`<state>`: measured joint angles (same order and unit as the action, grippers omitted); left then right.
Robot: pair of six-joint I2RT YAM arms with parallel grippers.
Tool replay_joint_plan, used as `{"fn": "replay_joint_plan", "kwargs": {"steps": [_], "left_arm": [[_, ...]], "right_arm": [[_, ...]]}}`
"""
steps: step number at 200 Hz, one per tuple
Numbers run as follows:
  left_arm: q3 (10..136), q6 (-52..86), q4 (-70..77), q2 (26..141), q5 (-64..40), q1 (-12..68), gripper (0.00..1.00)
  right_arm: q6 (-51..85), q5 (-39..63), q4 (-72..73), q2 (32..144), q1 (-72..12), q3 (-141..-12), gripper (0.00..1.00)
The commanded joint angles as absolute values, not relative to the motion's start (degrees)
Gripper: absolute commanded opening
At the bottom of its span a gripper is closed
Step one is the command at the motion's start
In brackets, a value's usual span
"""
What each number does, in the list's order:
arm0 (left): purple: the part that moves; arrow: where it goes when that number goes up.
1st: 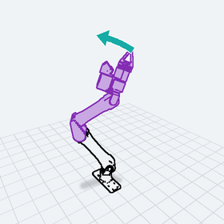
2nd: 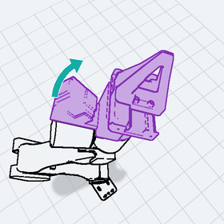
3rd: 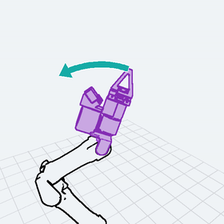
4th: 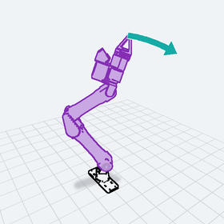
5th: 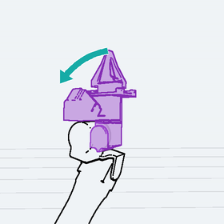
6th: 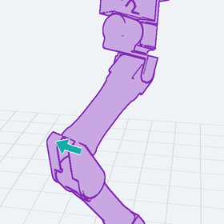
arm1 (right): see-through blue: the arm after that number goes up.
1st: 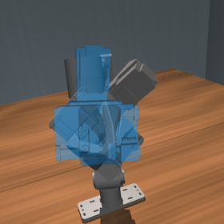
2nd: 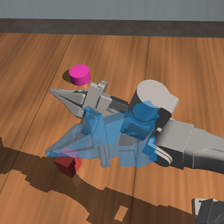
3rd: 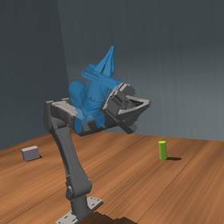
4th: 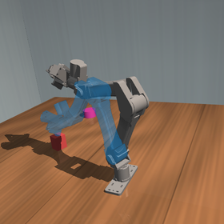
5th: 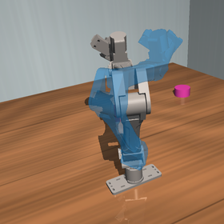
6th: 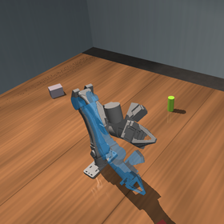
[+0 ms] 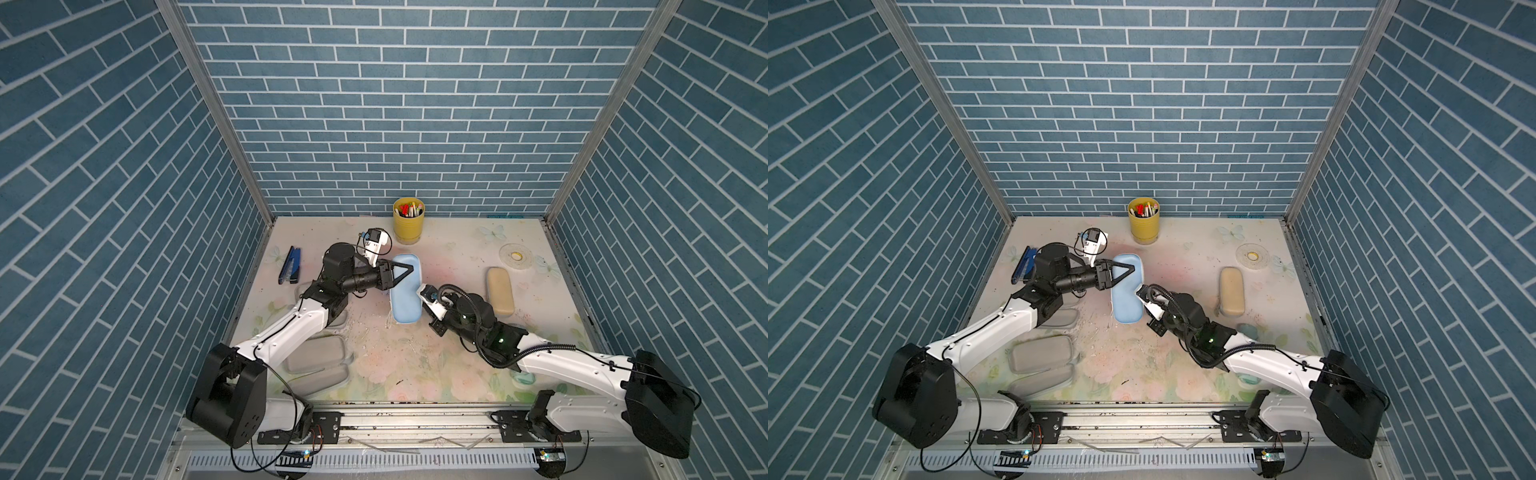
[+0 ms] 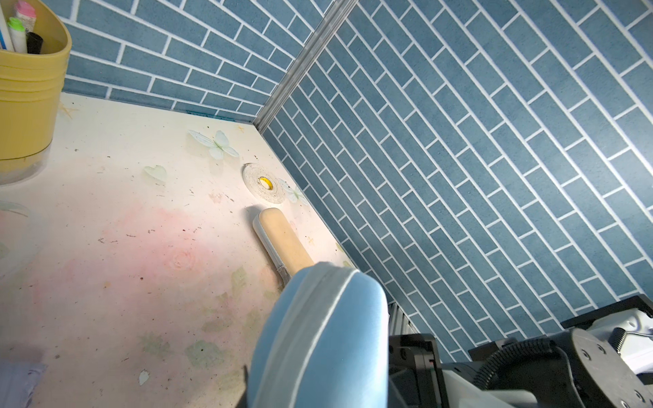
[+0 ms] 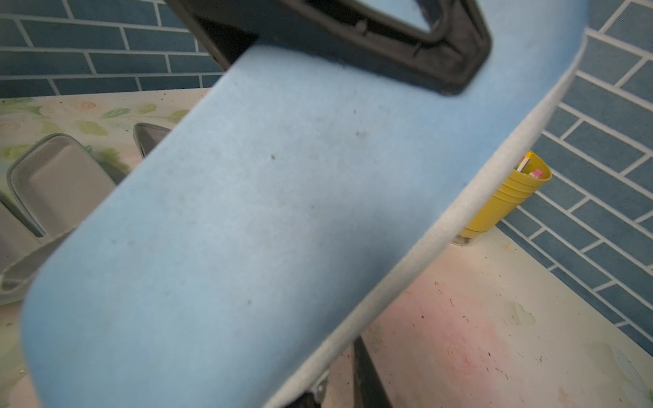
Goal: Put umbrellas into zippered umbrella sleeves
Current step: Zip the zipper on the umbrella sleeve.
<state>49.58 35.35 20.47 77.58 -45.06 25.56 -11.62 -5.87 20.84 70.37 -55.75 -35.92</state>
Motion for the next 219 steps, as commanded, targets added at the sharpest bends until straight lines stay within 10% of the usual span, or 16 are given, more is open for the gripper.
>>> {"fn": "replay_joint_plan", "kwargs": {"steps": [1, 115, 219], "left_arm": [[50.4, 35.8, 23.4, 77.8, -46.4, 26.3, 0.16], [51.2, 38.8, 26.0, 76.6, -38.5, 20.5, 0.08], [35.7, 52.7, 43.6, 77.1, -0.5, 24.6, 0.00]], "right_arm": [[-14.3, -4.4, 24.5, 69.4, -56.7, -37.7, 0.08], [-13.5, -7.3, 8.8, 70.0, -65.9, -35.4, 0.00], [12.5, -2.1, 24.0, 77.0, -69.6, -40.2, 0.00]]}}
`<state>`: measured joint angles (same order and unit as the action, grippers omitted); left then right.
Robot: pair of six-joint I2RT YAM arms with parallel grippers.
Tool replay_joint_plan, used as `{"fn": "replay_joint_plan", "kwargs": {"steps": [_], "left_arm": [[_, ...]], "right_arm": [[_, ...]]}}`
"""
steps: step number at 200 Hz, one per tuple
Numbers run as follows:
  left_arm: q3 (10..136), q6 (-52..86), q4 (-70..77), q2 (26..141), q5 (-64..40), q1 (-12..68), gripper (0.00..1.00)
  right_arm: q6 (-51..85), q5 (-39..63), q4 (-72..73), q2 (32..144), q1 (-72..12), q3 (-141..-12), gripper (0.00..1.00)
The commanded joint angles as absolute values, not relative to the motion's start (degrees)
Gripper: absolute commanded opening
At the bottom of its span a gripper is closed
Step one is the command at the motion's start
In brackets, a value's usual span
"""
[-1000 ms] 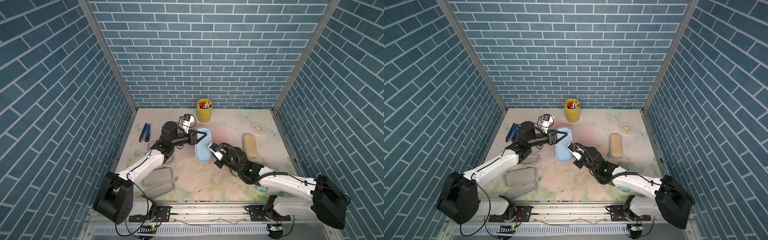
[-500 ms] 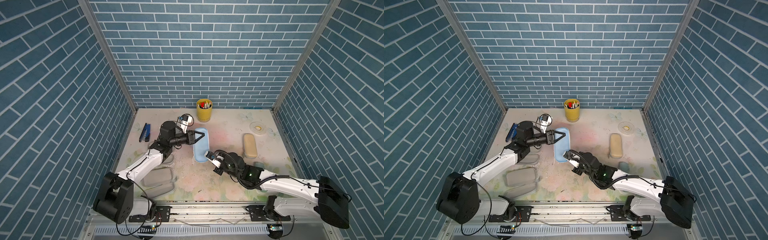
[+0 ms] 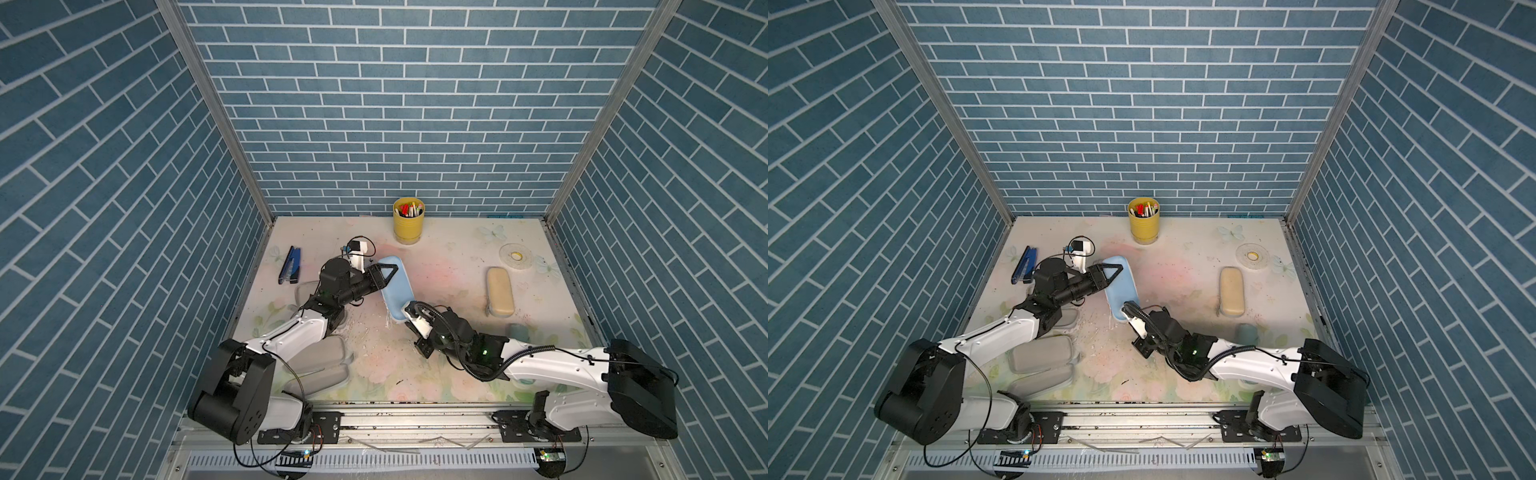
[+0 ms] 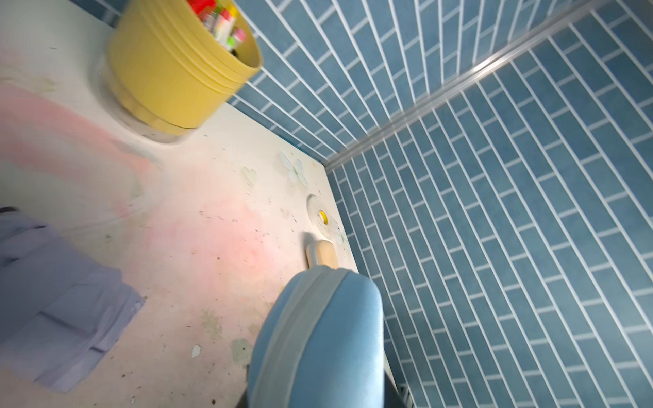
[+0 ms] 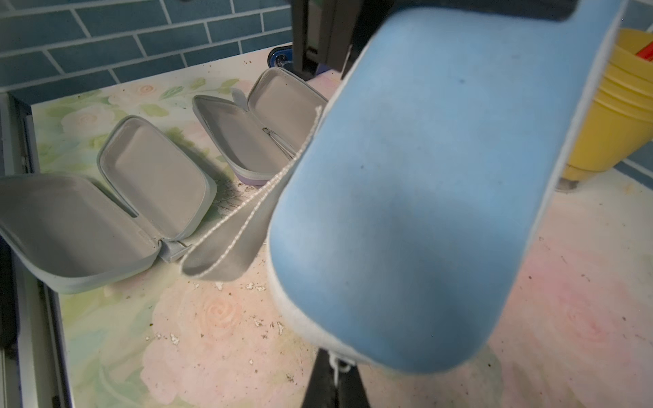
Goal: Put umbrellas into zippered umbrella sleeves
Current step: Zip the zipper on the umbrella sleeve.
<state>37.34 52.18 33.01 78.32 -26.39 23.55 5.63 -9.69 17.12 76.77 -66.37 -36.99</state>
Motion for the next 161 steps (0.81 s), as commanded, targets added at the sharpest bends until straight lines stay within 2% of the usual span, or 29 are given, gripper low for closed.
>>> {"fn": "replay_joint_plan", "kwargs": {"steps": [1, 26, 44, 74, 118, 161], "left_arm": [[35.7, 52.7, 43.4, 77.0, 0.1, 24.7, 0.00], [34.4, 53.4, 40.7, 76.3, 10.3, 28.1, 0.00], [33.4, 54.3, 41.0, 76.4, 13.9, 28.3, 0.00], [33.7, 54.0, 41.8, 77.5, 15.4, 28.7, 0.00], [32.4, 55.4, 45.6, 79.9, 21.4, 34.0, 0.00], [33.1, 56.4, 46.9, 81.9, 20.5, 35.8, 0.00]], "right_arm": [[12.6, -2.1, 24.0, 77.0, -69.6, -40.3, 0.00], [13.1, -3.8, 25.2, 78.9, -70.4, -41.4, 0.00], [12.6, -4.4, 25.4, 80.2, -71.2, -42.1, 0.00], [13.2, -4.6, 26.4, 81.3, -72.0, -43.0, 0.00], [14.2, -2.9, 29.6, 84.3, -72.1, -47.5, 0.00], [16.2, -3.3, 33.5, 87.7, -72.0, -51.1, 0.00]]}}
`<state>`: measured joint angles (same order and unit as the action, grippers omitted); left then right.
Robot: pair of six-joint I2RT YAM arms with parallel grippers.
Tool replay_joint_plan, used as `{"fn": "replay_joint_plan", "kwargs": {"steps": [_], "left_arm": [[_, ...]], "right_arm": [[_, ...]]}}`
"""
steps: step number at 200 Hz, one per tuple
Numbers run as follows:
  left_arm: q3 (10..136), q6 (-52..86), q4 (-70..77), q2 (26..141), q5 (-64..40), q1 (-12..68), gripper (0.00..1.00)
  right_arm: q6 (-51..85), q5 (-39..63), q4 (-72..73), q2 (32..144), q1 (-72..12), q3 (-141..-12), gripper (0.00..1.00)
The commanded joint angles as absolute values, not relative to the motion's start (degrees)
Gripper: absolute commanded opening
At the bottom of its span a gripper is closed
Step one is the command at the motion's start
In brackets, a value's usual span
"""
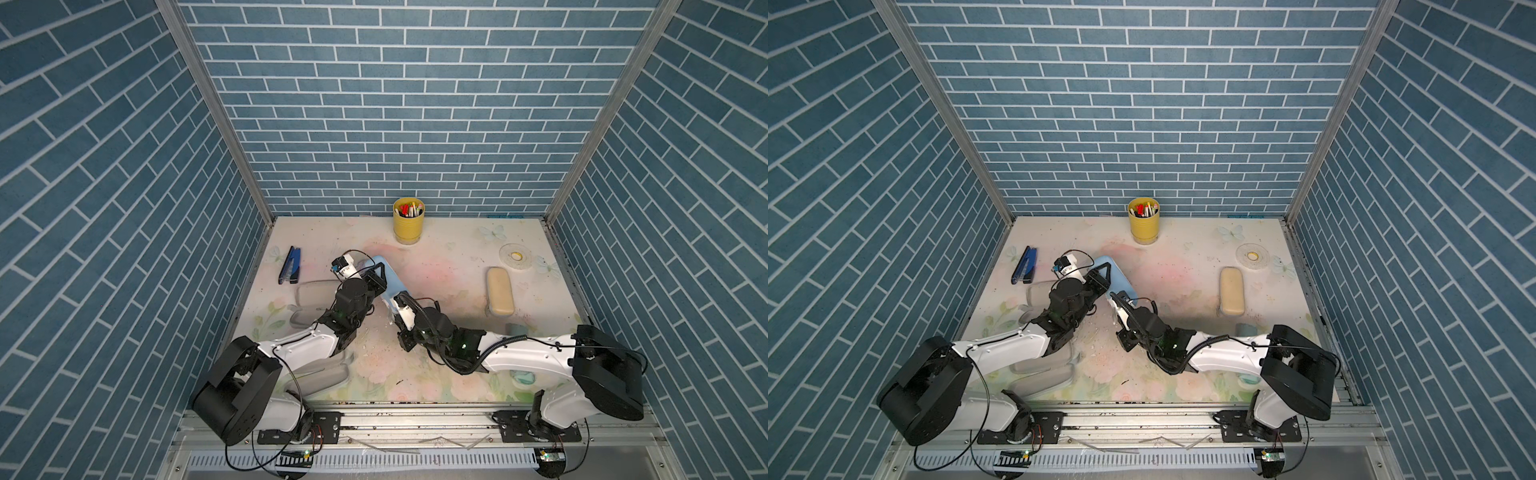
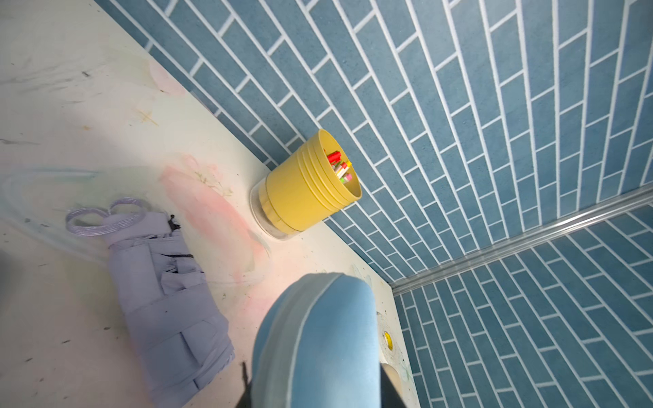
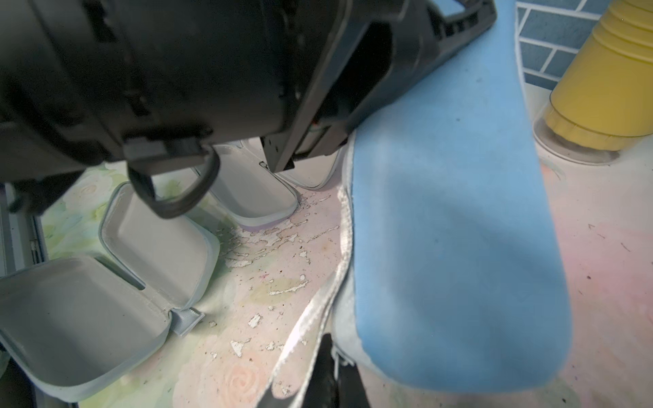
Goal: Put umbrellas into zippered umbrella sleeves
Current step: Zip the zipper on the umbrella sleeve, then place the umbrella sleeve at the center of the board.
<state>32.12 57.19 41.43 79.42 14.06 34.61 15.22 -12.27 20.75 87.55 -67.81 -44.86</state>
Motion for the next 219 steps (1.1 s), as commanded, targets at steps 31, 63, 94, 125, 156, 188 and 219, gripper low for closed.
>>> {"fn": "replay_joint_plan", "kwargs": {"steps": [31, 63, 94, 125, 156, 188, 219], "left_arm": [[32.1, 57.2, 49.9, 83.7, 16.7, 39.1, 0.00], [31.3, 57.2, 51.2, 84.4, 10.4, 38.1, 0.00], [36.4, 57.4, 47.3, 87.2, -4.0, 30.7, 0.02], [46.9, 57.6, 43.8, 97.9, -14.7, 32.1, 0.09], [59.4, 58.5, 42.1, 112.6, -16.2, 41.1, 0.14], [74.8, 59.8, 38.7, 126.9, -19.2, 45.9, 0.21], [83.8, 56.2, 30.5, 132.5, -21.5, 46.3, 0.39]], "right_arm": [[18.1, -6.8, 34.9, 89.0, -70.0, -52.8, 0.00], [21.4, -3.5, 25.1, 87.9, -65.2, -54.1, 0.14], [24.5, -1.7, 11.0, 77.6, -60.7, -50.5, 0.49], [26.2, -6.0, -9.3, 70.5, -51.7, -51.7, 0.57], [30.1, -5.1, -19.9, 70.0, -39.0, -54.7, 0.21], [32.4, -2.6, -24.1, 70.0, -31.2, -56.6, 0.12], [32.0, -0.8, -26.0, 70.0, -28.9, -56.1, 0.19]]}}
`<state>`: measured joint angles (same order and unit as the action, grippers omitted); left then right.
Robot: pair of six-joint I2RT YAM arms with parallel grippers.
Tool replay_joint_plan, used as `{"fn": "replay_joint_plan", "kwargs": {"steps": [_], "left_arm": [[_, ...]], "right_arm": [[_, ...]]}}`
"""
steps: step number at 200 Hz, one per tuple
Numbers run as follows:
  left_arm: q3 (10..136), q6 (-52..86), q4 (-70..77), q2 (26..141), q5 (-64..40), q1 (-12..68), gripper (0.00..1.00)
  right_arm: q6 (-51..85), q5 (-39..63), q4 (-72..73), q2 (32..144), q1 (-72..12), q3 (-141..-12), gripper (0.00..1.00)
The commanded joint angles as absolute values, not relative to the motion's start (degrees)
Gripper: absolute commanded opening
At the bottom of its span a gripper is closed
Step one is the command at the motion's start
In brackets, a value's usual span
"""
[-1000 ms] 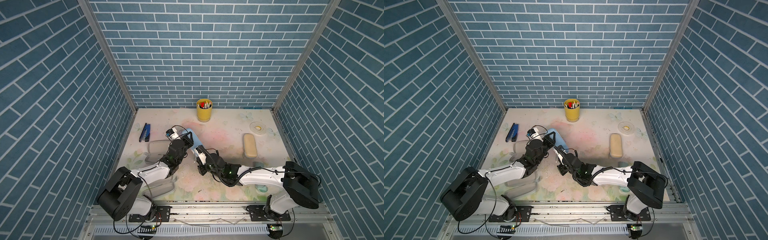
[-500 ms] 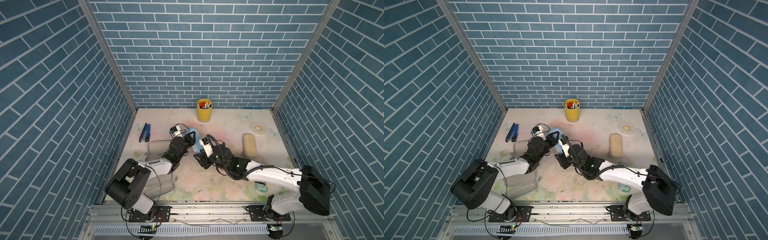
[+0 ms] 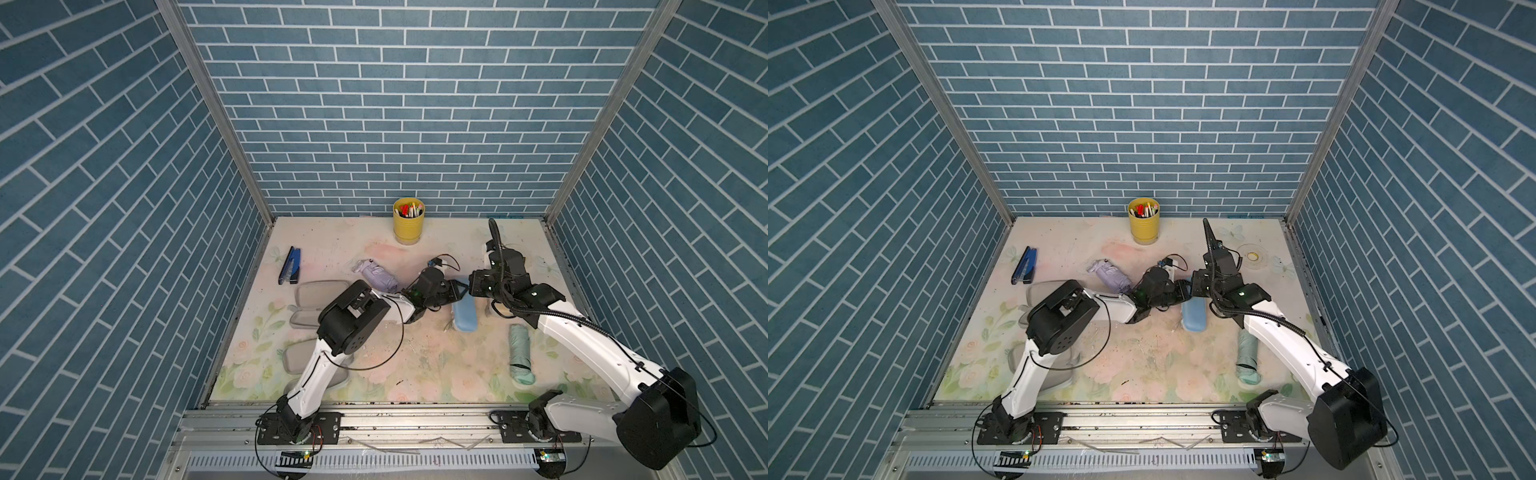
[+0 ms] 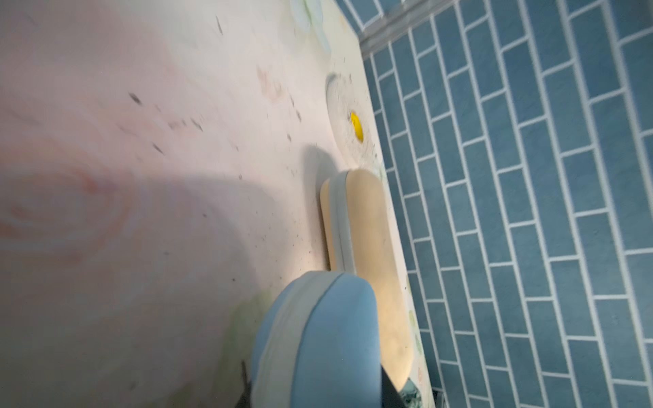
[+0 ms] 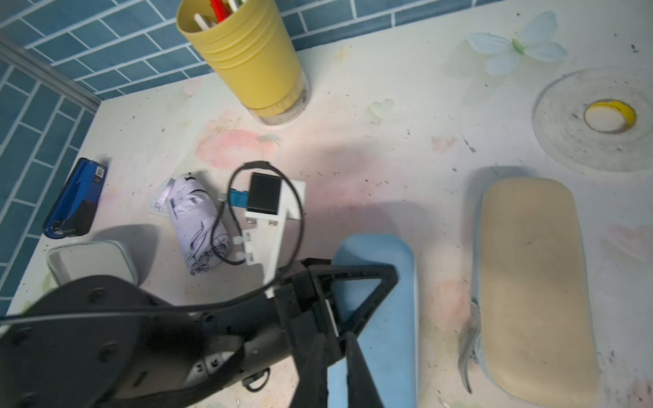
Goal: Put umbrellas into zippered umbrella sleeves
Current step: Place the umbrella sleeve at the center of the board, then move the umbrella sleeve at the center of the board.
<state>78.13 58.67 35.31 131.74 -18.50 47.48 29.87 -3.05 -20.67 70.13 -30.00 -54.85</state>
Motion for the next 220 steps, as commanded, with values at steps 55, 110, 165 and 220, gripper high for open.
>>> {"fn": "replay_joint_plan", "kwargs": {"steps": [55, 110, 165, 220], "left_arm": [[77.8, 44.3, 19.9, 121.9, -18.2, 42.2, 0.85], [61.4, 32.3, 9.7, 97.2, -11.0, 38.1, 0.88], [46.3, 28.8, -1.7, 71.7, 3.6, 28.6, 0.99], [37.6, 31.7, -8.6, 56.0, -5.0, 13.9, 0.98]], "right_arm": [[34.3, -6.5, -37.8, 76.8, -27.8, -57.3, 0.49], [36.6, -7.1, -40.3, 89.6, -34.1, -60.5, 0.86], [33.2, -8.9, -40.0, 102.1, -33.2, -66.6, 0.84], [27.5, -11.0, -39.5, 108.9, -27.7, -75.7, 0.72]]}}
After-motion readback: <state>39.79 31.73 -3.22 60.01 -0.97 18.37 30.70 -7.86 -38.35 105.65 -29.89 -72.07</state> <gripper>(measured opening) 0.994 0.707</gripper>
